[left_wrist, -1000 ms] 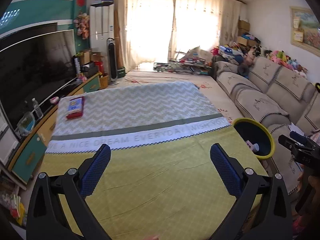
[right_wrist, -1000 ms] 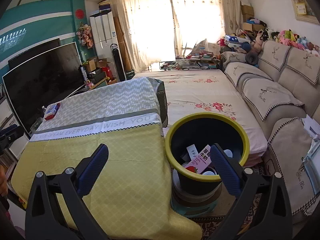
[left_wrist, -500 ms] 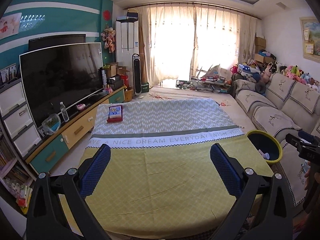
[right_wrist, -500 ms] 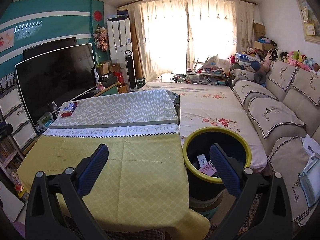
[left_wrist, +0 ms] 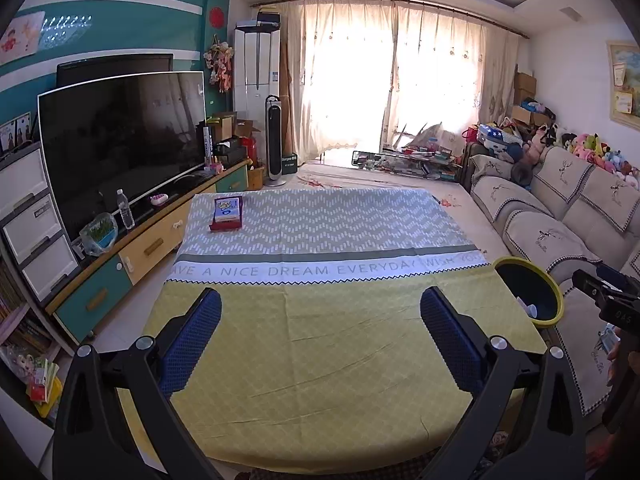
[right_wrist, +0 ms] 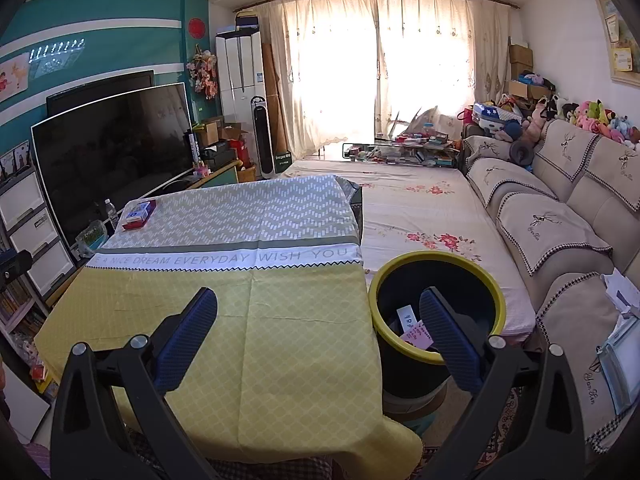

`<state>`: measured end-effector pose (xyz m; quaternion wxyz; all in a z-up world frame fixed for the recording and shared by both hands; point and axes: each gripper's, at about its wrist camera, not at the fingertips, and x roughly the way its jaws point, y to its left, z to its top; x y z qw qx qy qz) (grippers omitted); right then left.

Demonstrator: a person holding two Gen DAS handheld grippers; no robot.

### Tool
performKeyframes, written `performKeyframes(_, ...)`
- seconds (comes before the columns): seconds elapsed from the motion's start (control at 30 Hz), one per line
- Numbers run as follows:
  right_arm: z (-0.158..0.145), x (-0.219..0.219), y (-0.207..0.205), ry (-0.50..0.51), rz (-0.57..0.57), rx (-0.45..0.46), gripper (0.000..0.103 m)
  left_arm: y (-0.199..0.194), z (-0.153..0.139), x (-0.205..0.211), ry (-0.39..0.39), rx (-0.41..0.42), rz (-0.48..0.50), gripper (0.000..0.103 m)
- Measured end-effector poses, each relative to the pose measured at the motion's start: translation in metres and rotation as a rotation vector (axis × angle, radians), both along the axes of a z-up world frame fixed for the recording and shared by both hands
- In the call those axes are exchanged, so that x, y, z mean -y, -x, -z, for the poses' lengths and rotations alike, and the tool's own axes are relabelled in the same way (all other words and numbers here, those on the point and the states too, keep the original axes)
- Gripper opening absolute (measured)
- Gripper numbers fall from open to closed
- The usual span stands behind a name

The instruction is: Collect trash

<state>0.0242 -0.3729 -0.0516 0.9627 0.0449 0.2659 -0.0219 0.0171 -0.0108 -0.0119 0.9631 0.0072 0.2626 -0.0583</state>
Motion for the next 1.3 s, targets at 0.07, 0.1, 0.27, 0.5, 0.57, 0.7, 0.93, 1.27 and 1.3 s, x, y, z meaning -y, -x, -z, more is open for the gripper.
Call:
performKeyframes(0.07,0.0008,-0.0005,-0.0007,-0.001,-0.001,-0.001,0.096,-0.0022,0.0007,0.001,-0.001,-0.003,0.001,0.098)
performKeyframes(0.1,0.0012,-0.0006,-0.0006,-0.001,-0.002,-0.002,0.096,-0.0022,0.0012,0.0011,-0.001,-0.004,-0.001,0.098)
performKeyframes(0.27,0.0026,-0.0021,-0.0016,0.001,-0.004,-0.005,0.096,-0.0018,0.0025,0.0032,-0.001,-0.008,0.0,0.098)
performKeyframes(0.5,0.0029,-0.0028,-0.0027,-0.001,0.0,-0.003,0.096,-0.0041,0.0049,0.0005,-0.002,-0.011,0.005,0.098)
performKeyframes(0.57,0.0034,-0.0028,-0.0033,-0.002,0.002,-0.004,0.096,-0.0046,0.0053,0.0002,-0.005,-0.01,0.003,0.098)
performKeyframes(0.7,0.0039,-0.0022,-0.0038,-0.004,0.003,-0.007,0.096,-0.0046,0.006,0.0011,-0.006,-0.01,0.004,0.098)
performKeyframes(0.93,0.0041,-0.002,-0.0037,-0.005,0.001,-0.005,0.096,-0.0045,0.0072,0.0023,-0.008,-0.011,0.005,0.098)
performKeyframes(1.27,0.0041,-0.0015,-0.0039,-0.006,0.004,-0.006,0.096,-0.0059,0.0094,0.0034,-0.012,-0.018,0.006,0.098)
performKeyframes(1.3,0.004,-0.0013,-0.0038,-0.007,0.004,-0.006,0.096,-0.0059,0.0097,0.0039,-0.013,-0.018,0.006,0.098)
